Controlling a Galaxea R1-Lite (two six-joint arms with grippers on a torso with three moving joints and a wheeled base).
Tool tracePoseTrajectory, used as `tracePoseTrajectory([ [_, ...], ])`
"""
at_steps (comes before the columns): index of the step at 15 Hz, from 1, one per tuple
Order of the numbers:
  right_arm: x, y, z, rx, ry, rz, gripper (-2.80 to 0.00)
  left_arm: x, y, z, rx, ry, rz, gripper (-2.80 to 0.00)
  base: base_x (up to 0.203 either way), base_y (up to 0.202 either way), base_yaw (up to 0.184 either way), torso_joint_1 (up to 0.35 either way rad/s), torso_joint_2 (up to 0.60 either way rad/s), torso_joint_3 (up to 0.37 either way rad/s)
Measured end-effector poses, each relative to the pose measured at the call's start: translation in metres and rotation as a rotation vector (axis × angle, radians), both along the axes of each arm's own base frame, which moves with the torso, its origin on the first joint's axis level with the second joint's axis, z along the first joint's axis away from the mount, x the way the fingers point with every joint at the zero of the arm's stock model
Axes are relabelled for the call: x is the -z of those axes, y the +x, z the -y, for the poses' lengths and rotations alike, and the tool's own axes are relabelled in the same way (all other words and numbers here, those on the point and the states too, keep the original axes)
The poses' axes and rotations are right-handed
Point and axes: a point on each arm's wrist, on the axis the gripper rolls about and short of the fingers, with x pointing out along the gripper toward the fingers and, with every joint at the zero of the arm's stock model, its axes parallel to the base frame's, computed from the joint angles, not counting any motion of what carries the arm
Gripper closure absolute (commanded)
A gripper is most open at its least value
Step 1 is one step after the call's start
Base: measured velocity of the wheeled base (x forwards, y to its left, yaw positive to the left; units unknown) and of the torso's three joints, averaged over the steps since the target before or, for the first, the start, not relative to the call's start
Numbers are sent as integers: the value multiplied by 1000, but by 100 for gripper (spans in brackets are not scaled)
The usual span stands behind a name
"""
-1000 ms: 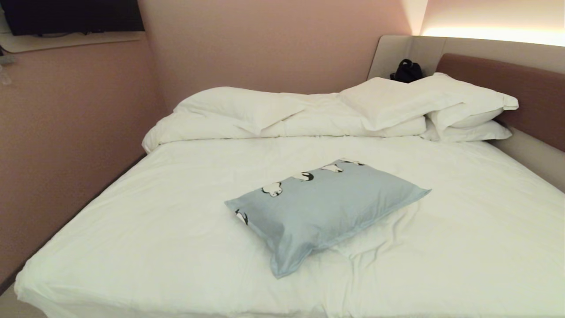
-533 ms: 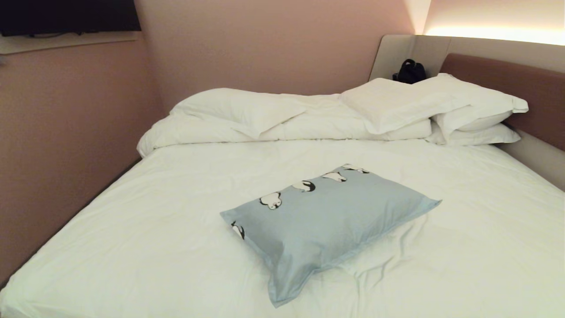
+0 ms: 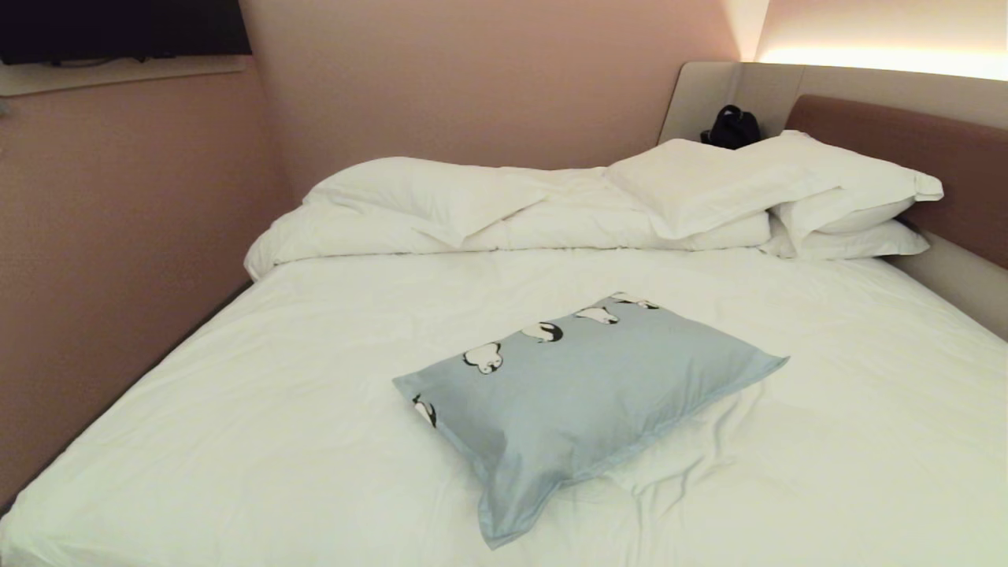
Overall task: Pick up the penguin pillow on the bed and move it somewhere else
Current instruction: Pick up the pillow
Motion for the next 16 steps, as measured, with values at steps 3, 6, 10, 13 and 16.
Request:
tracePoseTrajectory([
  [3, -20, -7, 0, -10, -8, 50, 0, 0, 0, 0, 0, 0, 0, 0, 0, 0, 0, 0, 0, 0],
  [6, -49, -10, -1, -60, 3, 29, 0, 0, 0, 0, 0, 0, 0, 0, 0, 0, 0, 0, 0, 0],
  [10, -77, 25, -4, -152, 74, -196, 0, 0, 0, 0, 0, 0, 0, 0, 0, 0, 0, 0, 0, 0],
  [13, -96, 76, -6, -209, 167, -393, 0, 0, 0, 0, 0, 0, 0, 0, 0, 0, 0, 0, 0, 0],
  [16, -108, 144, -9, -244, 272, -539, 0, 0, 0, 0, 0, 0, 0, 0, 0, 0, 0, 0, 0, 0],
])
